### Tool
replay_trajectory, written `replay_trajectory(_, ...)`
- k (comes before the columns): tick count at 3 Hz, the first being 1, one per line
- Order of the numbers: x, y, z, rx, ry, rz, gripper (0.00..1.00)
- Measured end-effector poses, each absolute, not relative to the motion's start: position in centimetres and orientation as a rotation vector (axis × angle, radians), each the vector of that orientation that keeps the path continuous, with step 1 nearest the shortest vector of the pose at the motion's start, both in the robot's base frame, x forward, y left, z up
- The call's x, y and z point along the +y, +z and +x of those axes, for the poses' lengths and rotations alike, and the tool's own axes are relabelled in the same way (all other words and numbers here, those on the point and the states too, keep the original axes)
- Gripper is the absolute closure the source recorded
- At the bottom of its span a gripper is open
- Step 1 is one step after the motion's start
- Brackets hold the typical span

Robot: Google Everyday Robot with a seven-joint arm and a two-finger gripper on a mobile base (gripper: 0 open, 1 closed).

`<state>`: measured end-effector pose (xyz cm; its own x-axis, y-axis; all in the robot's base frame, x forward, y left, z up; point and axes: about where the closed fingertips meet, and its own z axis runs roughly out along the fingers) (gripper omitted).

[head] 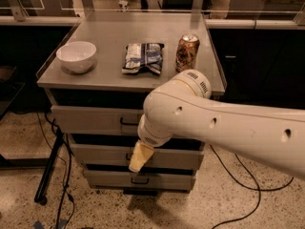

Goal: Open top drawer

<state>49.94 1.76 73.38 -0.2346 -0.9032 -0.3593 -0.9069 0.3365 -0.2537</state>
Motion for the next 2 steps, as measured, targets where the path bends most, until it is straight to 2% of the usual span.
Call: replay_trajectory(2, 5.9, 70.5, 47.8, 2.098, 0.187, -1.641, 0.0)
